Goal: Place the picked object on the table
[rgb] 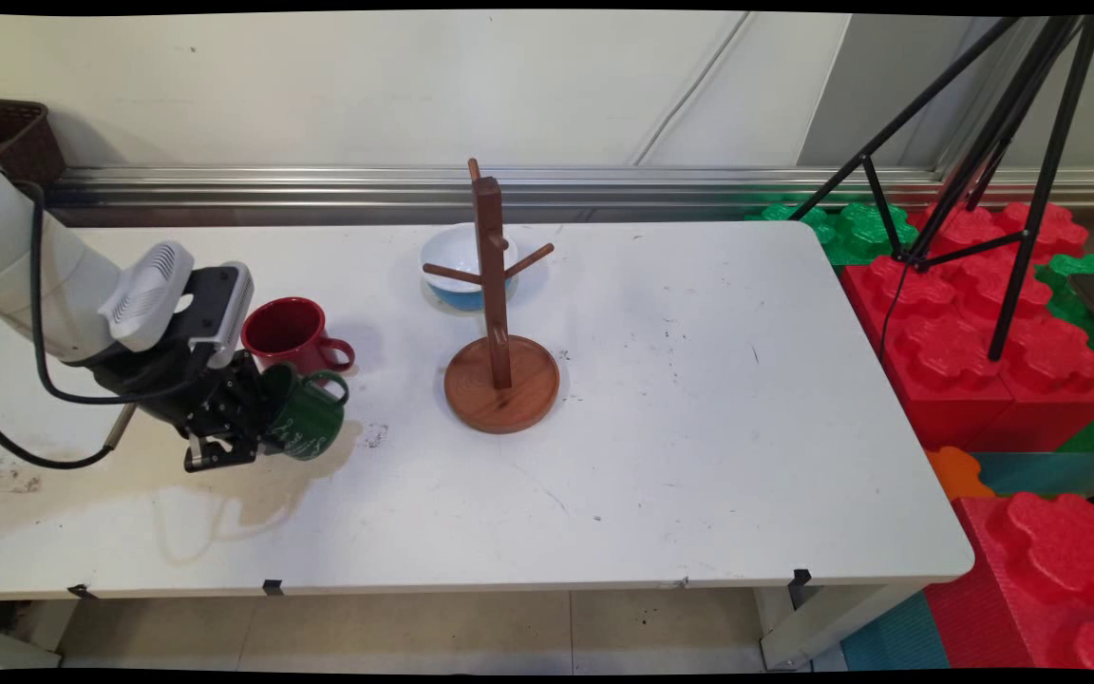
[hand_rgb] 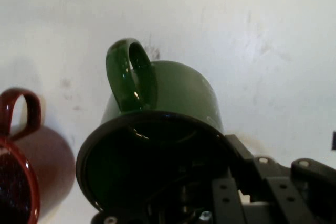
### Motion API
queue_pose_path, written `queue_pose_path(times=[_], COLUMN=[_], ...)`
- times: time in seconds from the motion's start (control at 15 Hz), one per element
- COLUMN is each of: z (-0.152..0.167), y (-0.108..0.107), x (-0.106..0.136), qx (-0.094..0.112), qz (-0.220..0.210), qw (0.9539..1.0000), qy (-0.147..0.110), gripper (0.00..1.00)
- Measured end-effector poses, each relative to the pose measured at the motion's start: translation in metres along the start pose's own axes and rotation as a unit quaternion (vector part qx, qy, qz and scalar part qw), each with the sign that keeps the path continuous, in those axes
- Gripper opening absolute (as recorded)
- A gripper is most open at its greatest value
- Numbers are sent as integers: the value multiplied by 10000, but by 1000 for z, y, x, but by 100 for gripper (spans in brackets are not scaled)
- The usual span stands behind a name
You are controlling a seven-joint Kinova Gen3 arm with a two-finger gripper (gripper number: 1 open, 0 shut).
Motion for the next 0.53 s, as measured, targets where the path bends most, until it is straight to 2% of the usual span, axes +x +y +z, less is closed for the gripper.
queue_pose_path(times=[0.53], z=[18], y=[-5], x=[-12], qx=[56], qz=[69], qw=[9995], qy=[-312], gripper=[0])
